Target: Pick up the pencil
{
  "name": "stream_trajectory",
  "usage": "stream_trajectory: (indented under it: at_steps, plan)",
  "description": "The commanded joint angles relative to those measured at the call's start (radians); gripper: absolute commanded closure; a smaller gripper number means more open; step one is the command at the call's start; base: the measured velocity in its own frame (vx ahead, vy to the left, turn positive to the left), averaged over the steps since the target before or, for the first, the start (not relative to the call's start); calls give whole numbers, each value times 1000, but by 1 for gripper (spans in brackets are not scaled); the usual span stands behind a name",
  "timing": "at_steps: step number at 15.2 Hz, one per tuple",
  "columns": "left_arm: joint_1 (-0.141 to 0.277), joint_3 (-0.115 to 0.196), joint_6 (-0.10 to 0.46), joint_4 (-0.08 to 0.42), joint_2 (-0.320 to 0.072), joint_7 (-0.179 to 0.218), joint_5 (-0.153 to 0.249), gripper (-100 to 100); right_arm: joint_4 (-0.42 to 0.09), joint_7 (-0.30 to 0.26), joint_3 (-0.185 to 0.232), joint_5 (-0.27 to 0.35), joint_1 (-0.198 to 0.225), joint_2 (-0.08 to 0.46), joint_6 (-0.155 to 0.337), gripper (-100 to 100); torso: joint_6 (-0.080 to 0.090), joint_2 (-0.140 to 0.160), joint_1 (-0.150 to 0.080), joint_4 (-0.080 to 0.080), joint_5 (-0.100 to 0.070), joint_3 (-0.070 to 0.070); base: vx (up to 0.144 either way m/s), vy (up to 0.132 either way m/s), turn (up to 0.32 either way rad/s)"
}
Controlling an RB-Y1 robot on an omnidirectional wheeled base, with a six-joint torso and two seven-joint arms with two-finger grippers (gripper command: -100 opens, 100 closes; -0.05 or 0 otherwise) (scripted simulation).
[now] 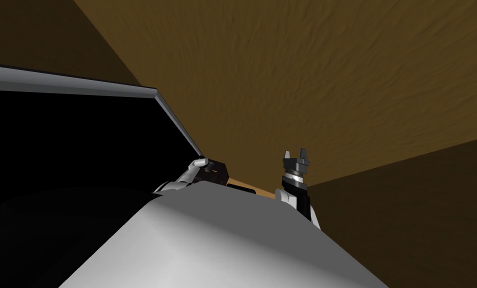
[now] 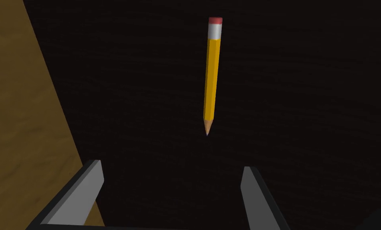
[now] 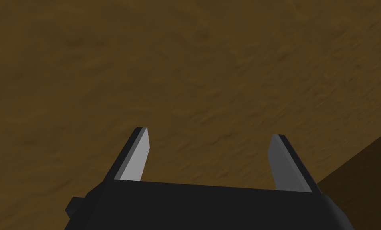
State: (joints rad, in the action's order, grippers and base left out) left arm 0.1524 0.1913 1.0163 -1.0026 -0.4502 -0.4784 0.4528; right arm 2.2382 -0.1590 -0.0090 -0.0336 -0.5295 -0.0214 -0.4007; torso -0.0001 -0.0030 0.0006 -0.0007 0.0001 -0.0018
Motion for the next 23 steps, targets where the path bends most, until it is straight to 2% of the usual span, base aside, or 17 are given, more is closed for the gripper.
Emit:
stream_trajectory:
  at_steps: [1, 2, 3, 4, 5, 6, 8, 9, 12, 13, 14, 18, 19, 20, 23]
  plan:
    - [23, 5, 50, 50, -8, -17, 22, -100, 0, 0, 0, 0, 0, 0, 0, 0, 0, 0, 0, 0, 0, 0, 34, 16, -27]
    - [23, 5, 57, 51, -8, -17, 22, -100, 0, 0, 0, 0, 0, 0, 0, 0, 0, 0, 0, 0, 0, 0, 33, 16, -25]
    - [37, 8, 90, 79, -13, -26, 34, -100, 0, 0, 0, 0, 0, 0, 0, 0, 0, 0, 0, 0, 0, 0, 31, 14, -30]
    - [37, 8, 90, 79, -13, -26, 34, -100, 0, 0, 0, 0, 0, 0, 0, 0, 0, 0, 0, 0, 0, 0, 30, 10, -25]
    - [49, 11, 120, 104, -17, -34, 46, -100, 0, 0, 0, 0, 0, 0, 0, 0, 0, 0, 0, 0, 0, 0, 27, 10, -22]
    - [49, 11, 120, 104, -17, -34, 46, -100, 0, 0, 0, 0, 0, 0, 0, 0, 0, 0, 0, 0, 0, 0, 23, 10, -18]
    - [70, 16, 168, 145, -23, -46, 64, -100, 0, 0, 0, 0, 0, 0, 0, 0, 0, 1, 0, 0, 0, 0, 27, 14, -29]
    - [70, 16, 168, 145, -23, -46, 64, -100, 0, 0, 0, 0, 0, 0, 0, 0, 0, 1, 0, 0, 0, 0, 30, 14, -22]
    - [89, 20, 212, 183, -29, -58, 81, -100, 0, 0, 0, 0, 0, 0, 0, 0, 0, 1, 0, 0, 0, 0, 22, 10, -17]
    - [84, 18, 193, 171, -26, -53, 75, -100, 0, 0, 0, 0, 0, 0, 0, 0, 0, 1, 0, 0, 0, 1, 12, 5, -11]
    - [82, 13, 166, 192, -7, -52, 66, -100, 0, 0, 0, 0, 0, 0, 0, 0, 0, 1, -1, 0, 0, 1, 16, 24, 2]
    - [75, 6, 121, 217, 23, -48, 51, -100, 0, 0, 0, 0, 0, 0, 0, 0, 0, 1, 2, 0, 1, 1, 18, 40, -7]
    - [76, 8, 139, 205, 14, -48, 55, -100, 0, 0, 0, 0, 0, 0, 0, 0, 0, 2, 1, 0, 1, 1, -4, 1, -14]
    - [75, 7, 134, 206, 16, -47, 54, 100, 0, 0, 0, 0, 0, 0, 0, 0, 0, 2, 0, 1, 0, 1, 0, 0, 0]
    - [75, 7, 134, 206, 16, -47, 54, 100, 0, 0, 0, 0, 0, 0, 0, 0, 0, 3, -1, 1, 0, 2, 0, 0, 0]
